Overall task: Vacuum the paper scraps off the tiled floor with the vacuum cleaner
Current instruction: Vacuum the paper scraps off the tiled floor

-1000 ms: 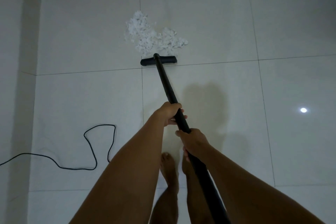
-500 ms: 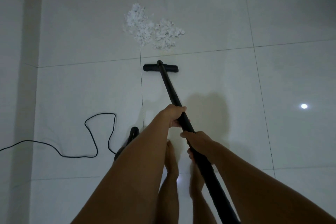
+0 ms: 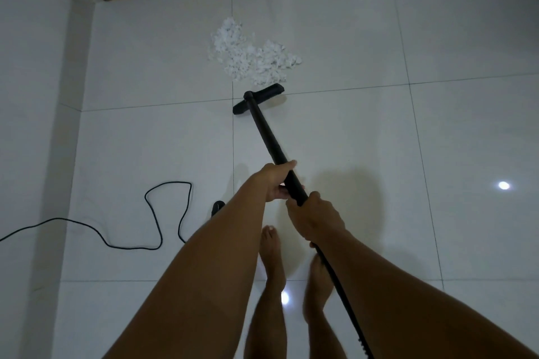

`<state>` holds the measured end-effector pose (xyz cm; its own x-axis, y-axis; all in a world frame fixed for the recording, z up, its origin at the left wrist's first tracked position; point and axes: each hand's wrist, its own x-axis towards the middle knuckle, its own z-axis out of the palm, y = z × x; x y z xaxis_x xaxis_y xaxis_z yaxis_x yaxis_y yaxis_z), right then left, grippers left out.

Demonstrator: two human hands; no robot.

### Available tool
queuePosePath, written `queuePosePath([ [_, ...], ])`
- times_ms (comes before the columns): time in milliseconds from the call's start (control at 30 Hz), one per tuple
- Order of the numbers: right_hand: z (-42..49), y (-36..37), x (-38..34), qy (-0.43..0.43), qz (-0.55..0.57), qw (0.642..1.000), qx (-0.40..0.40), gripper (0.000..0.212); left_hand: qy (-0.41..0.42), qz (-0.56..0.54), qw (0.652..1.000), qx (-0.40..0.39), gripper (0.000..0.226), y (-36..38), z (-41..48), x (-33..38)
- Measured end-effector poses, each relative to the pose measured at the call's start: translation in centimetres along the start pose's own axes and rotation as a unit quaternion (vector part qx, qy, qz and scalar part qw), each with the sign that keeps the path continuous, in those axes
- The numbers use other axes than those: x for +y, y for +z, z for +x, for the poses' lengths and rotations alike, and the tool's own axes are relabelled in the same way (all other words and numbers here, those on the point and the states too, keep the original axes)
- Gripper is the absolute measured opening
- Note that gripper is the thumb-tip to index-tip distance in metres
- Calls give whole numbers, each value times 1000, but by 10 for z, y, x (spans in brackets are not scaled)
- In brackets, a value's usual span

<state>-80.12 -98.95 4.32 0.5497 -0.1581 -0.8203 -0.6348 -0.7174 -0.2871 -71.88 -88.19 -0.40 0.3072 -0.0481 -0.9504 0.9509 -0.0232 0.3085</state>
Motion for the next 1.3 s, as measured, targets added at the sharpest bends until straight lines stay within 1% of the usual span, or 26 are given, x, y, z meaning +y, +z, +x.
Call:
queuePosePath([
  [67,1,-3,-4,-4,-3,1000,-5,47,14,19,1000,8,41,-2,-1,1],
  [233,4,-5,-4,12,47,998,-33,39,25,8,999,22,48,-5,0,-1],
  [300,5,-7,0,29,108,992,-64,39,31,24,999,21,49,-5,1,-3],
  [367,7,-8,4,61,170,977,-114,41,32,53,998,22,50,-5,3,-7],
  [433,12,-5,7,85,195,964,-157,43,24,96,995,30,52,-2,4,-11],
  [533,15,2,15,111,218,953,-180,45,16,162,986,47,54,5,8,-17],
  [567,14,2,18,114,225,951,-179,45,15,158,986,48,55,6,8,-19],
  [633,10,-4,21,120,233,949,-175,44,1,111,994,26,54,7,8,-22],
  [733,5,-15,31,100,237,954,-154,40,-22,19,999,-23,42,7,3,-21],
  [800,1,-15,36,79,213,965,-130,42,-18,19,999,-31,39,9,2,-22],
  [900,-3,-7,42,28,156,985,-74,38,-9,11,999,-34,37,17,2,-24],
  [1000,-2,-7,41,-1,150,988,-39,36,12,-28,998,-55,32,24,0,-19],
  [1067,2,-13,40,4,157,987,-43,38,20,-22,998,-49,32,28,2,-14],
  [1167,5,-19,40,35,177,981,-65,42,12,0,999,-32,36,32,6,-14],
  [1300,3,-15,47,46,157,984,-69,44,-3,-25,1000,-16,36,35,13,-29],
])
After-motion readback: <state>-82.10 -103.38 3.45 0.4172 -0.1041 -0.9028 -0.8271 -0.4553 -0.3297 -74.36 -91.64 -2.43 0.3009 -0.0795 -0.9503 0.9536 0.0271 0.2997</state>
